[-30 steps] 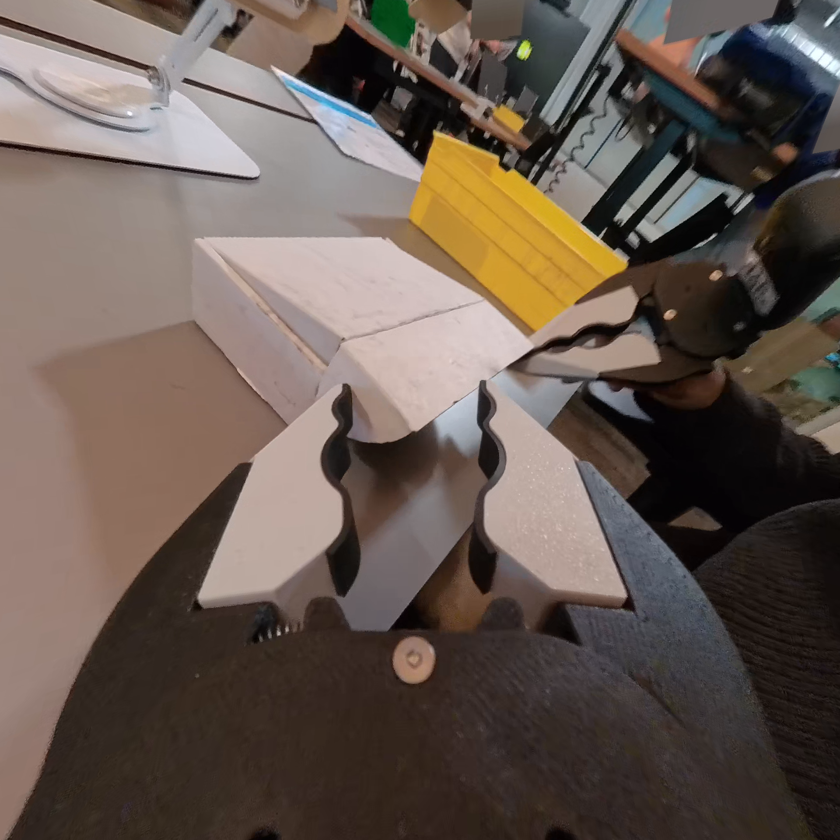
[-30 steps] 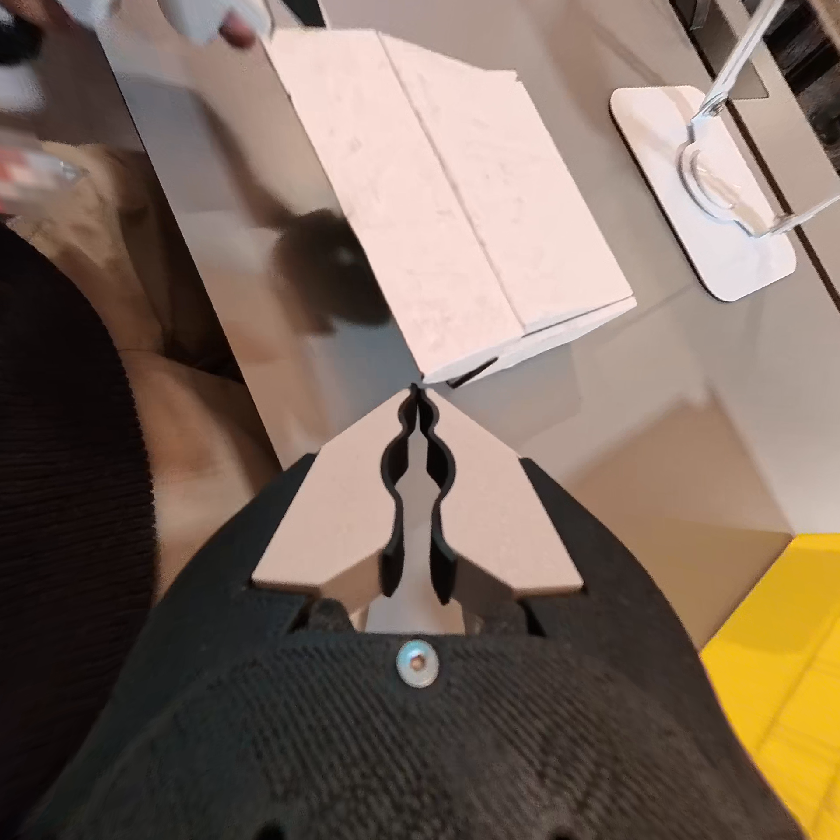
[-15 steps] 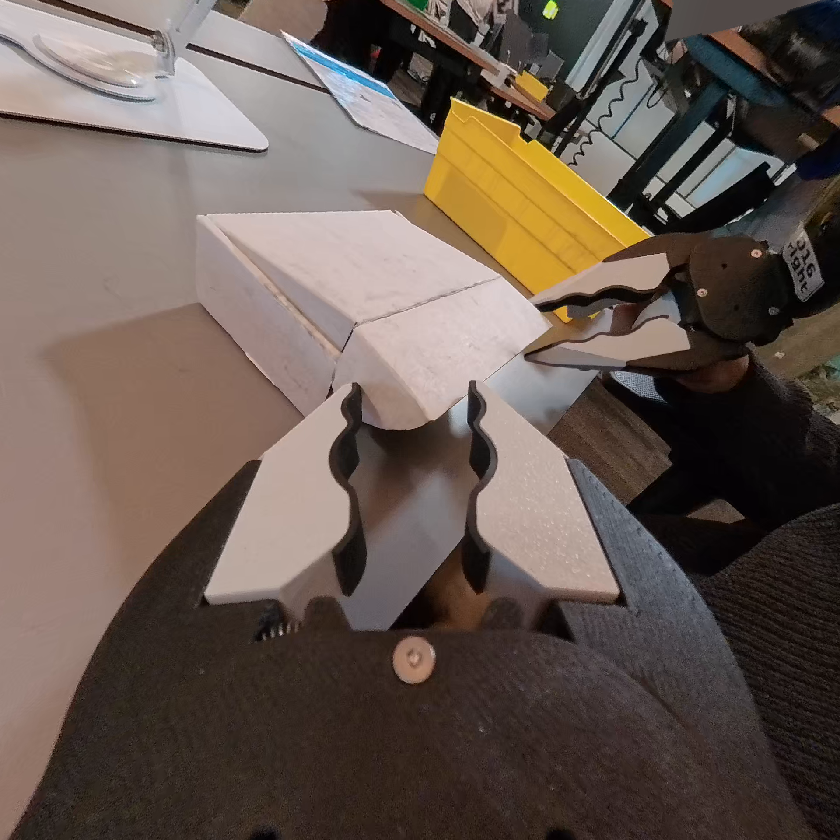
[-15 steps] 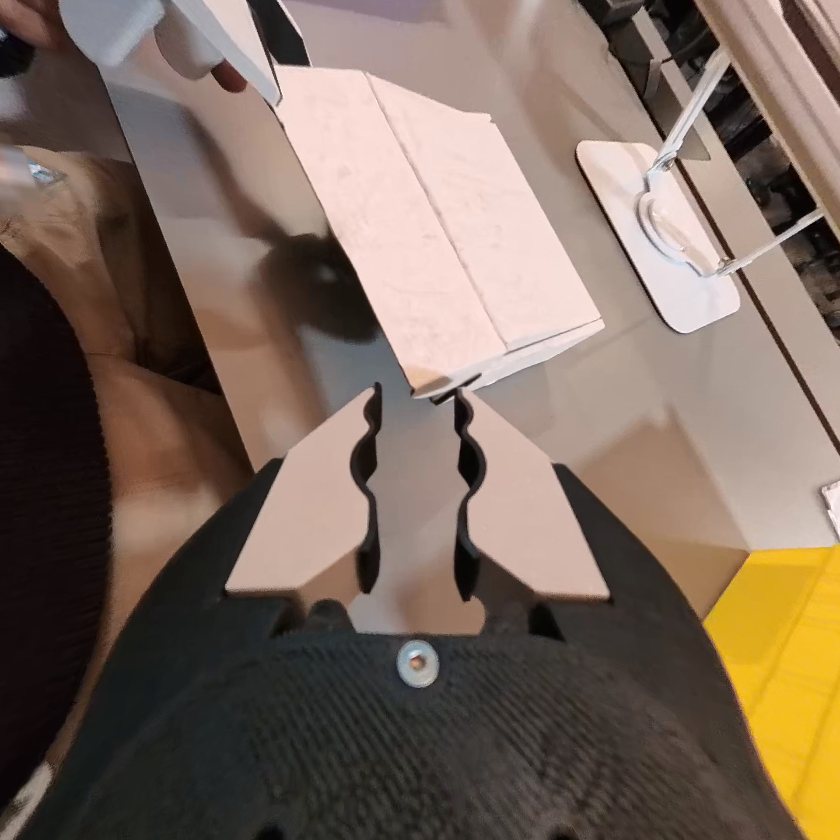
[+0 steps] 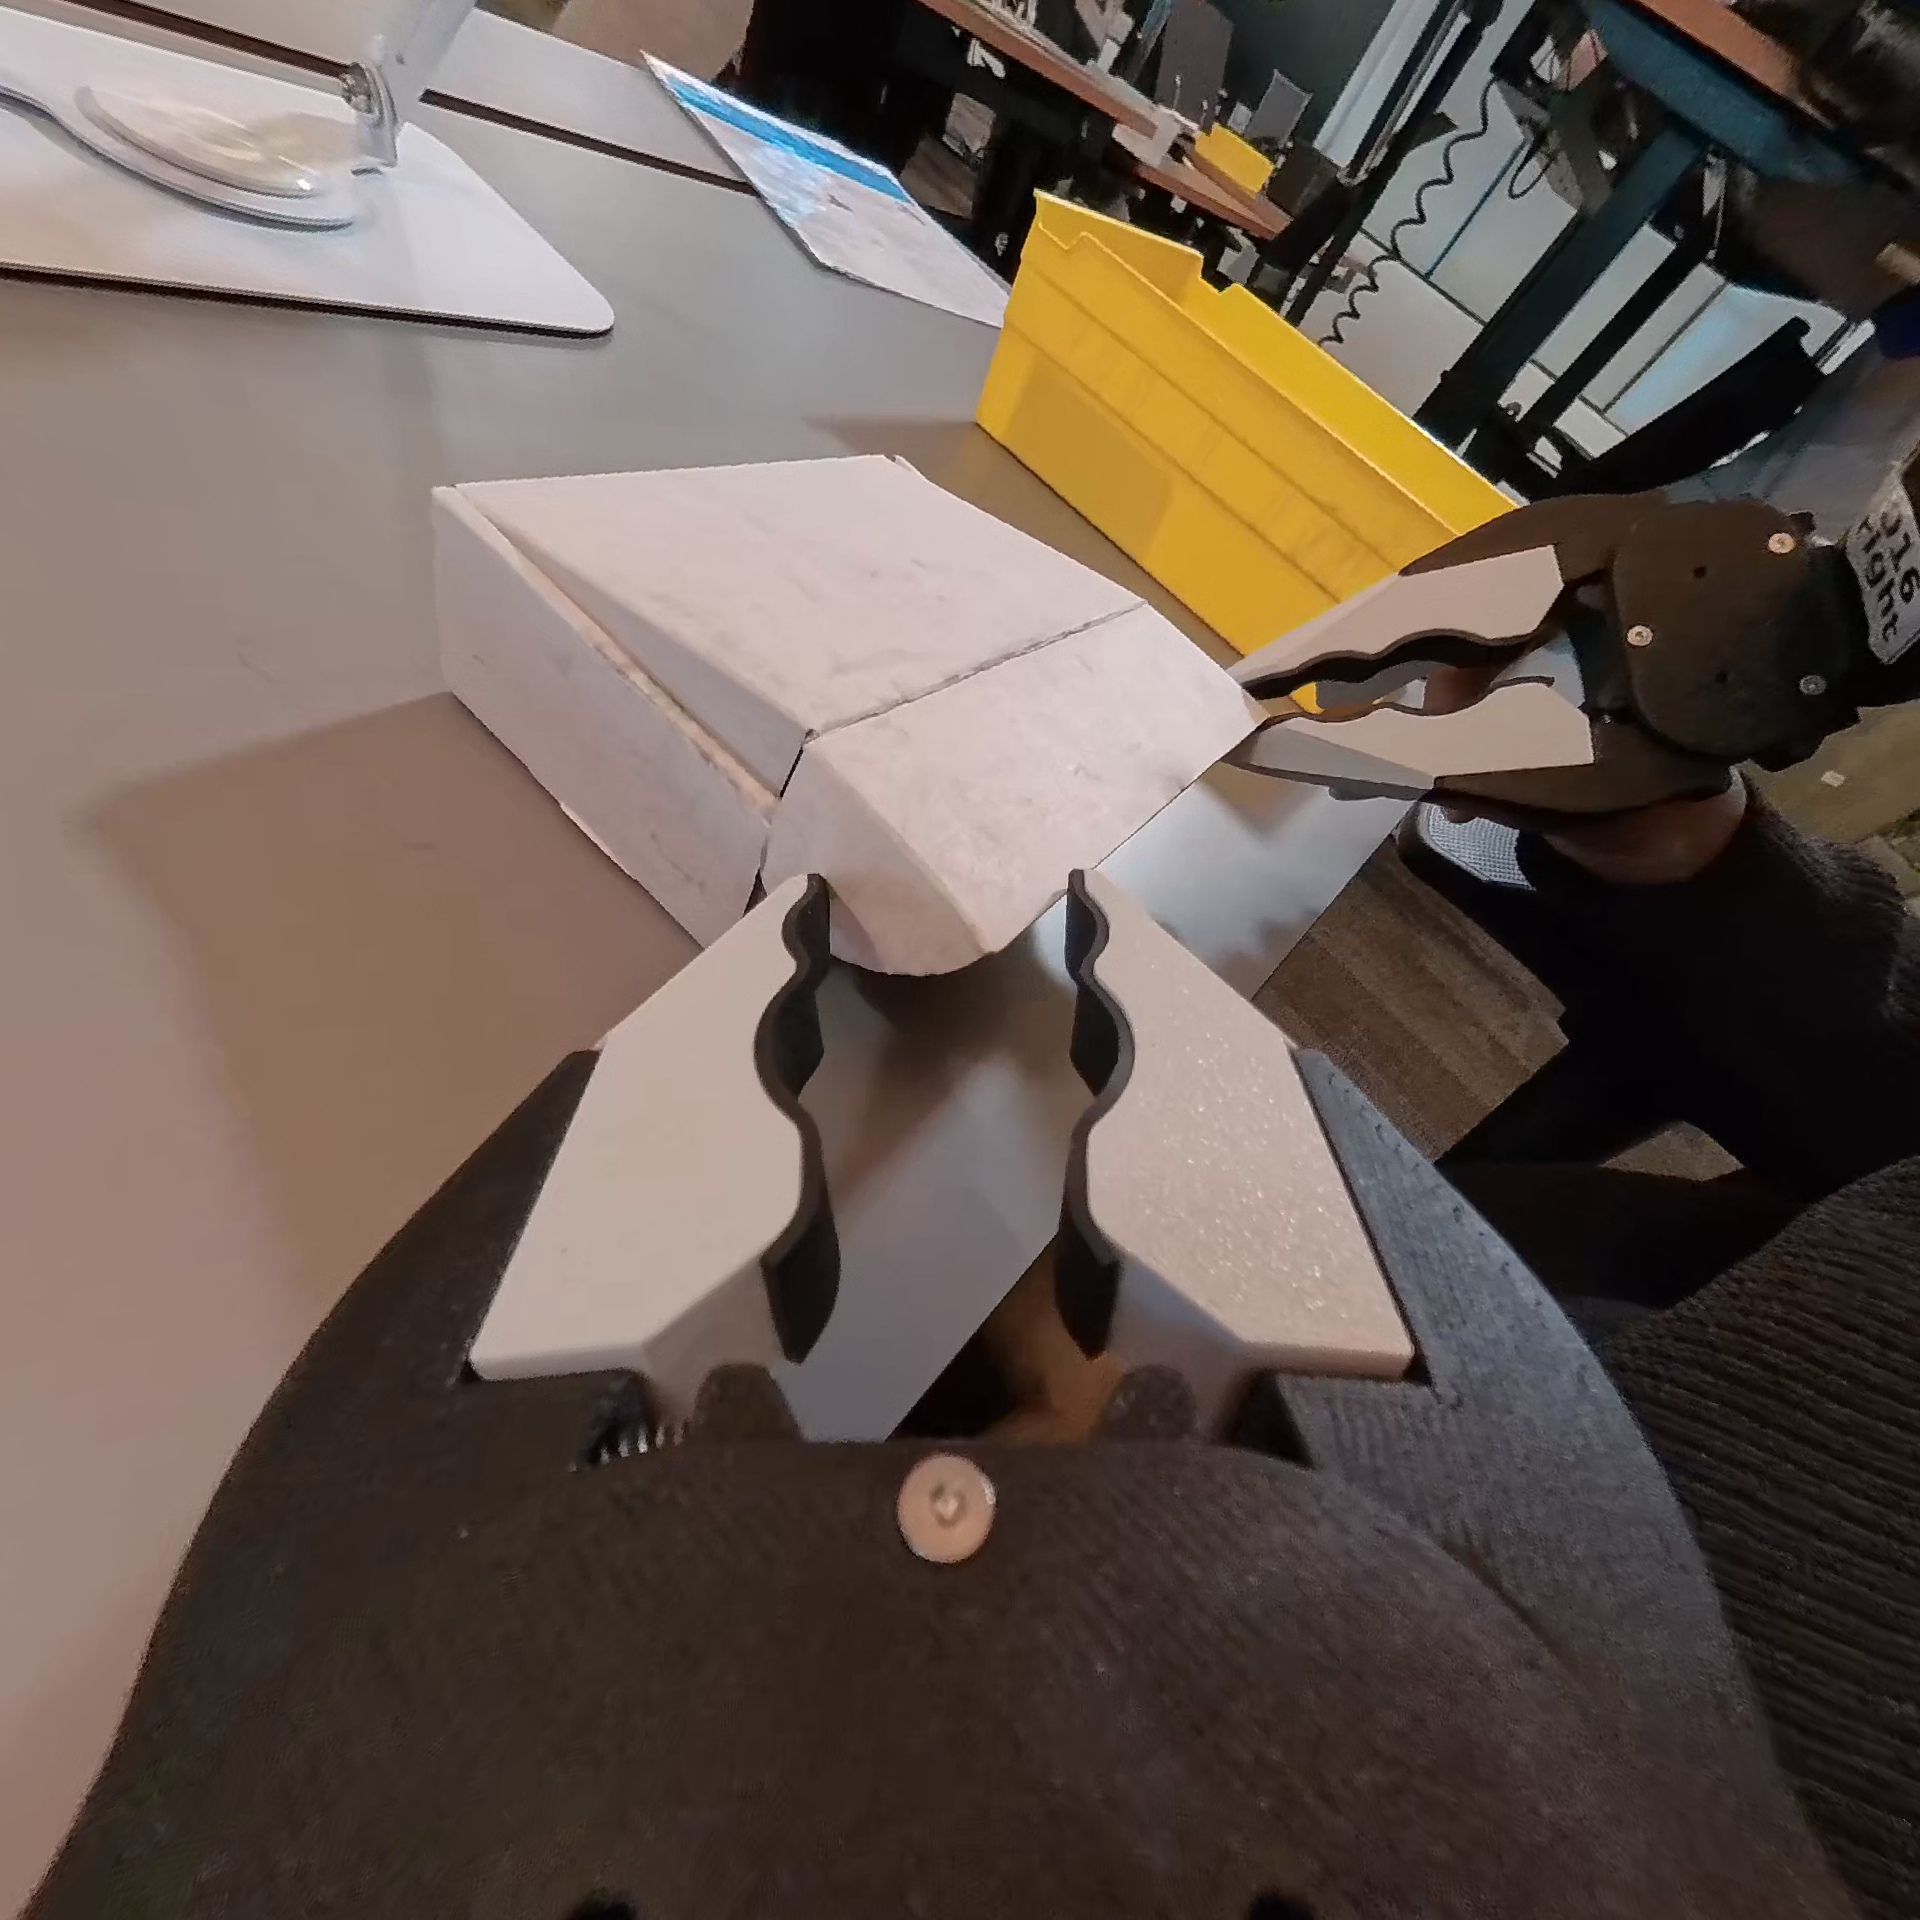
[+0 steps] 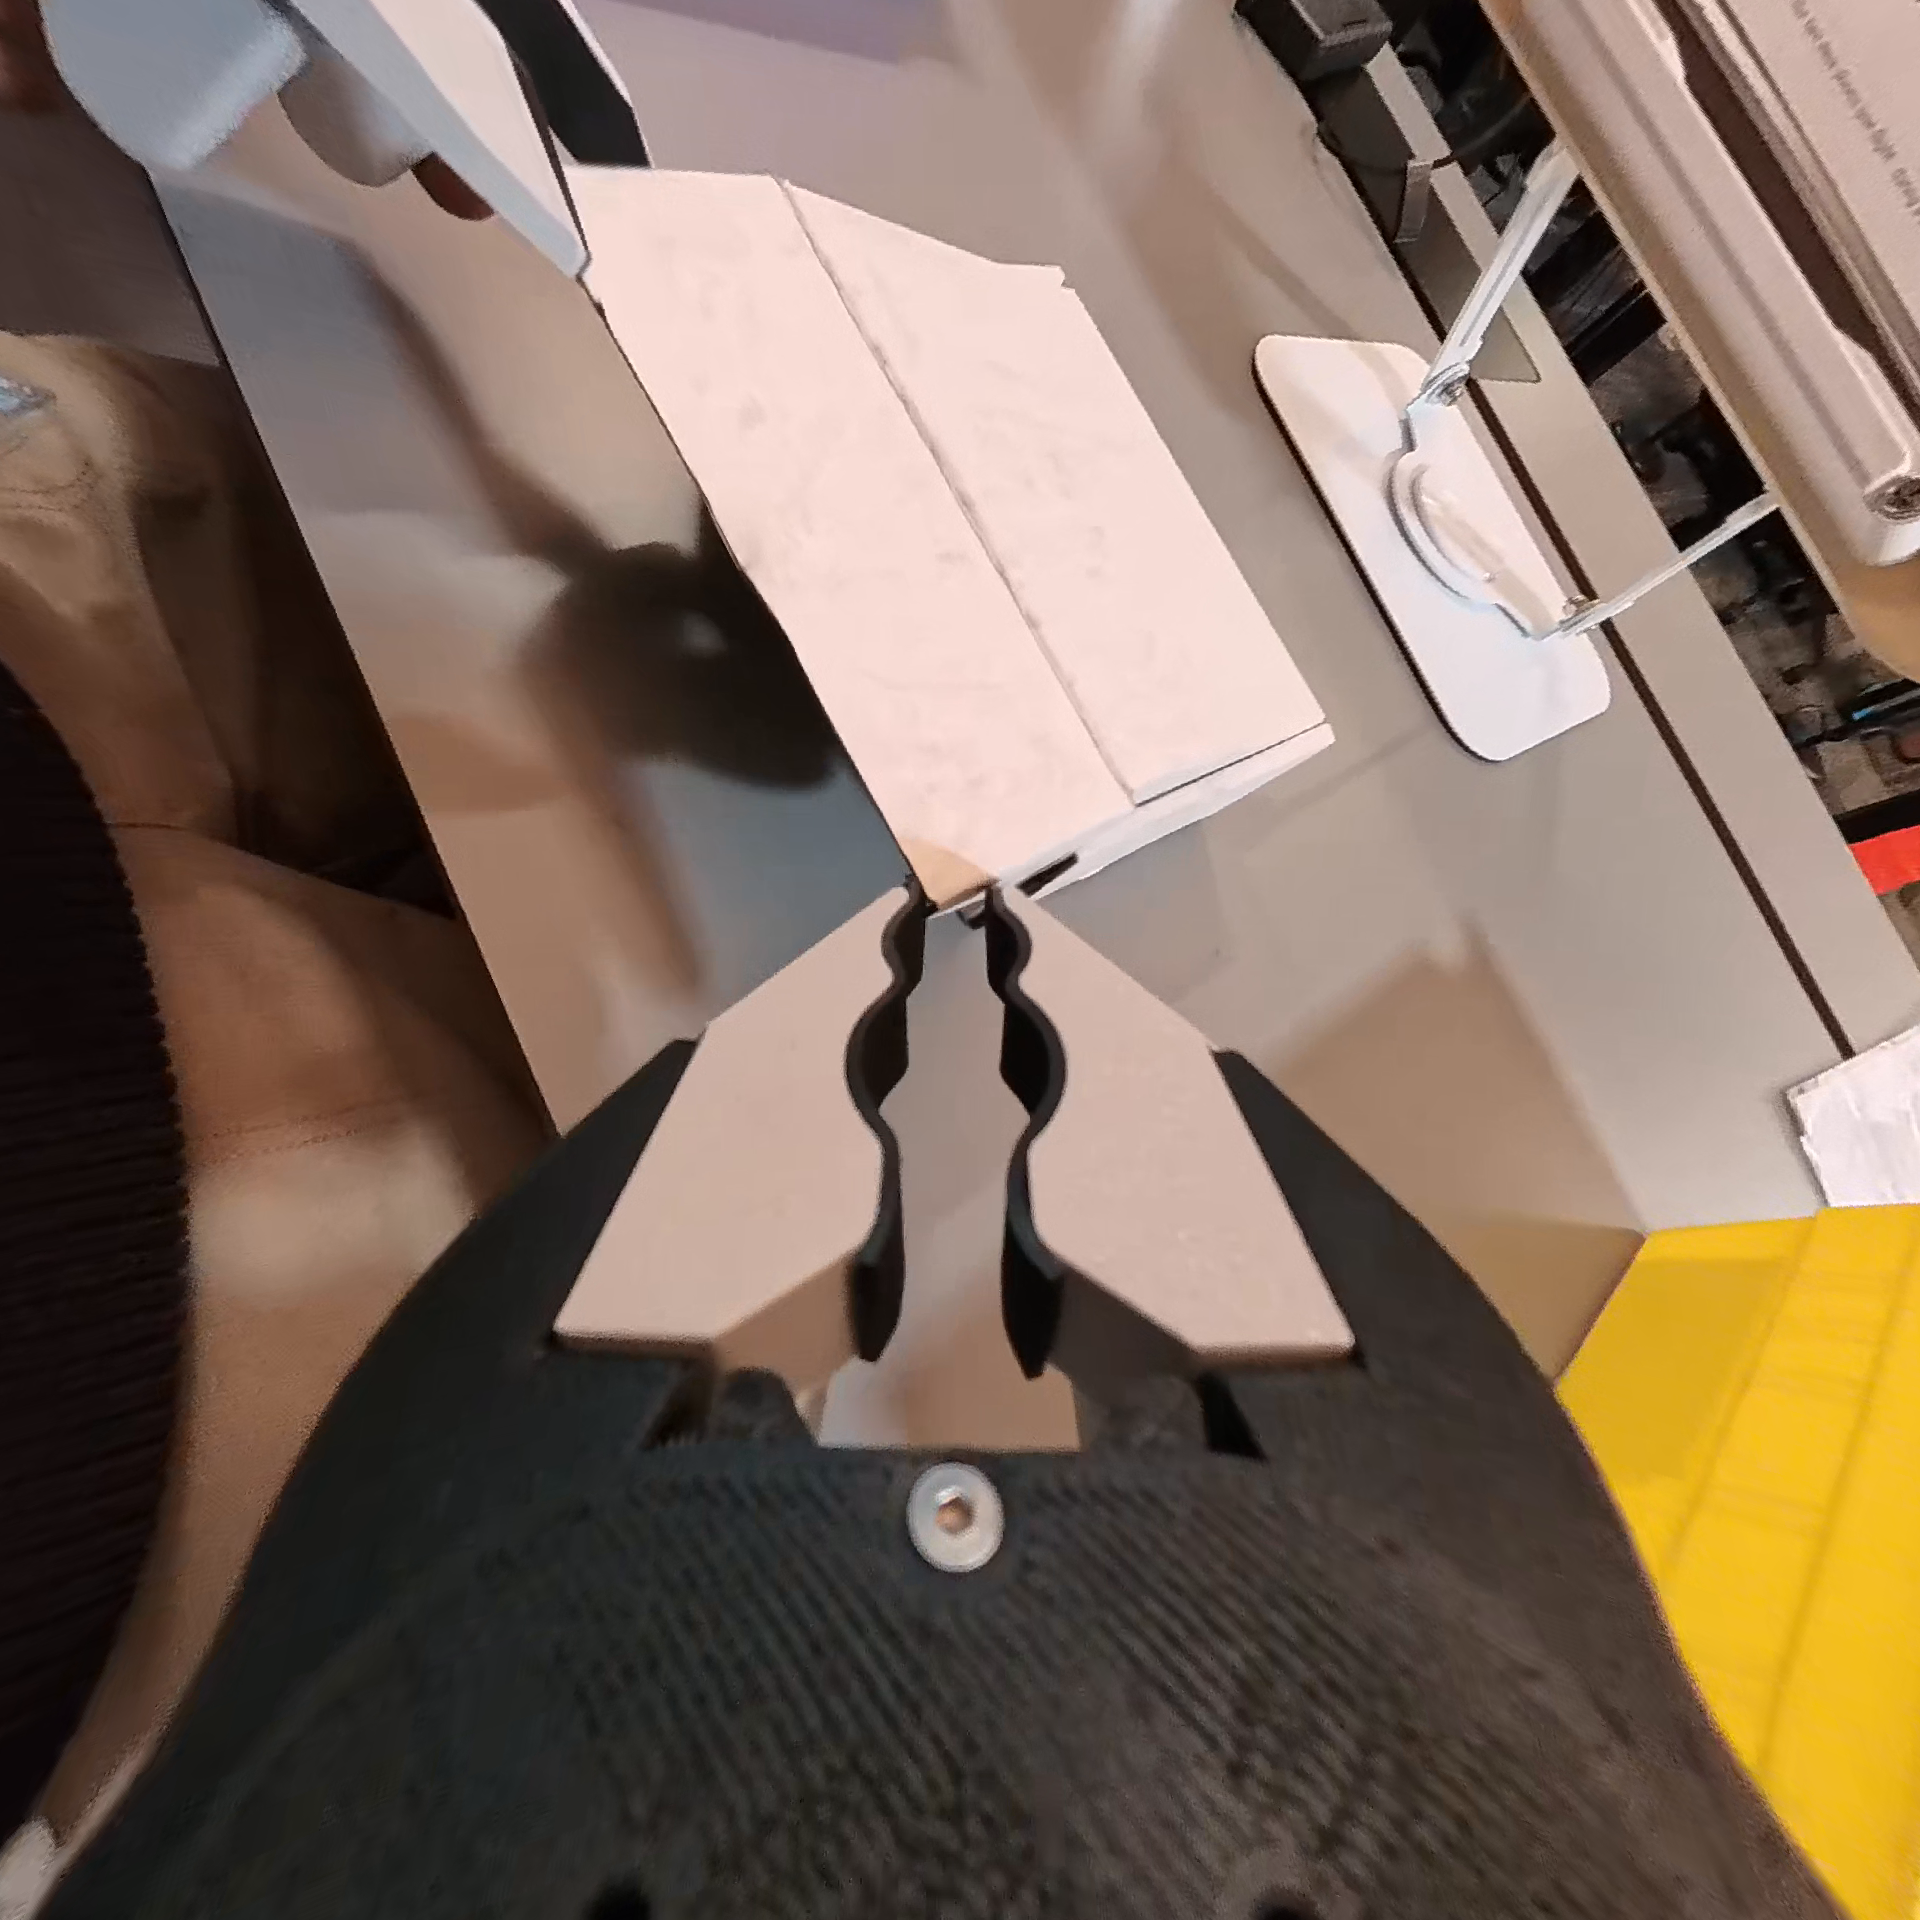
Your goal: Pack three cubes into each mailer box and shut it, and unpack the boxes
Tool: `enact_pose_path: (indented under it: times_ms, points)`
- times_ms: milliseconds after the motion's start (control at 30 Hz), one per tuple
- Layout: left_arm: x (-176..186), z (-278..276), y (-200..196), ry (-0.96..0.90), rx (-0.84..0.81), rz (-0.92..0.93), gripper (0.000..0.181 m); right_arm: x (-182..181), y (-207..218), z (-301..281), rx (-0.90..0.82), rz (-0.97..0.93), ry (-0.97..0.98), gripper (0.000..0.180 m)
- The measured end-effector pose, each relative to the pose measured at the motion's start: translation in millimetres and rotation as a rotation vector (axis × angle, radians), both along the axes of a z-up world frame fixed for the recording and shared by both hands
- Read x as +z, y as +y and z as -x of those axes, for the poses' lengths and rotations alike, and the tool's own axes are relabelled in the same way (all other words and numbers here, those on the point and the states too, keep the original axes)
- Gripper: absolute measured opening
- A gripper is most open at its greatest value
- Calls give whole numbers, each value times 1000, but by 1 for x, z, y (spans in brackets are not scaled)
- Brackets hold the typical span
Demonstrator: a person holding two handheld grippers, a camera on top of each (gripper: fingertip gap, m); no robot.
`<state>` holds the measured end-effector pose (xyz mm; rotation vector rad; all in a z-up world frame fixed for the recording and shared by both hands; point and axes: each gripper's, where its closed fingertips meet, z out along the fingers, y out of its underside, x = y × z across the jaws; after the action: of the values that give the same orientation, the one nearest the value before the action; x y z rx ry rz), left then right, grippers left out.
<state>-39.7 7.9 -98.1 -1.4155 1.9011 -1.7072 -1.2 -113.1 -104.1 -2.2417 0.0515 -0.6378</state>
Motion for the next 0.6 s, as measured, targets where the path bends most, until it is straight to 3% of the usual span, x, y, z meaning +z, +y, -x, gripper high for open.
enact_pose_path:
  times_ms: [233, 600]
  points:
    - [-2, 0, -2, 2, -4, -10, 43, -2, -3, -1, 0, 63, -65, 9]
    - [-6, 6, -16, -22, -24, -91, 45, -2, -12, -13, -41, -1, 10, 6]
